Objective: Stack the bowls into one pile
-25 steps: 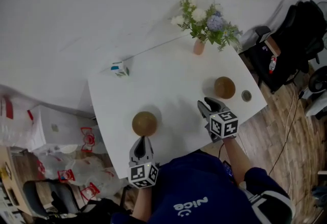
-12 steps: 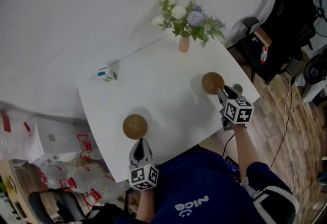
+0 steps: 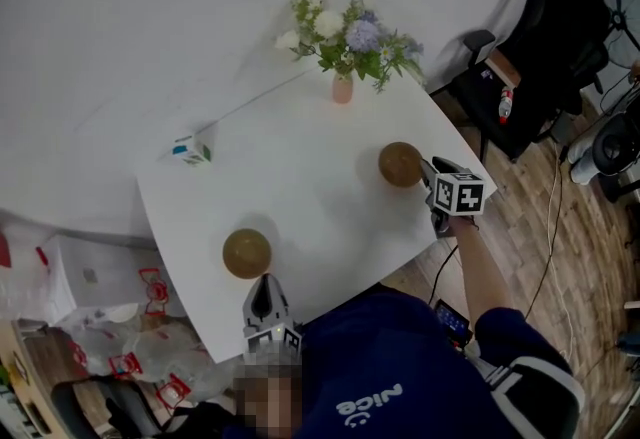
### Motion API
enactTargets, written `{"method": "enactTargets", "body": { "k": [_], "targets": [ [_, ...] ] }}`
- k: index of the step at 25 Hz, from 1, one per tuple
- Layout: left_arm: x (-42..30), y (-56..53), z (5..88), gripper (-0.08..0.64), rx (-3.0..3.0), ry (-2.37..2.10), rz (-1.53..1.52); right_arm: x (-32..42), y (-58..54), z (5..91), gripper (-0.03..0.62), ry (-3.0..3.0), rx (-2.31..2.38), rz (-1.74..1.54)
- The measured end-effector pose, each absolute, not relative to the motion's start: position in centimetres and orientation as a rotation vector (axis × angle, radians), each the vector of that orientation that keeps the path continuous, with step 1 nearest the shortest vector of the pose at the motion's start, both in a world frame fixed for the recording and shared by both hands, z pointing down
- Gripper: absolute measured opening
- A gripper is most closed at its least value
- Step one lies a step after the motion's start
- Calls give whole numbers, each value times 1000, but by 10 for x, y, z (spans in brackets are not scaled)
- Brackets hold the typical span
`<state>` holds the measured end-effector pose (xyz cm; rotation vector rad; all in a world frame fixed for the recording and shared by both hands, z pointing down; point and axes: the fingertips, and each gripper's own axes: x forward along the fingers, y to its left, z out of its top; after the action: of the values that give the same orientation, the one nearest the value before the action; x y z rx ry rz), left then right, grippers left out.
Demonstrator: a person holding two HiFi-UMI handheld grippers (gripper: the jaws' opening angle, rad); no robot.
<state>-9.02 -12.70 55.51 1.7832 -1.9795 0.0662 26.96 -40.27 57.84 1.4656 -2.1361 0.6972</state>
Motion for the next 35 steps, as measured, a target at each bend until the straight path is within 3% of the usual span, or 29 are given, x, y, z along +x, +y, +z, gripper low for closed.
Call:
{"method": "enactTargets", "body": {
  "k": [8, 16, 35],
  "targets": [
    [-85, -125, 563, 25, 1752, -1948, 93, 256, -405, 602, 131, -2070, 1266, 661],
    [-80, -128, 565, 26, 1758, -1929, 138, 254, -418, 601, 48, -2051, 1341, 693],
    [-112, -117, 564, 26, 1668, -1980, 97, 217, -398, 548, 35, -2229, 1319, 733]
  ]
}}
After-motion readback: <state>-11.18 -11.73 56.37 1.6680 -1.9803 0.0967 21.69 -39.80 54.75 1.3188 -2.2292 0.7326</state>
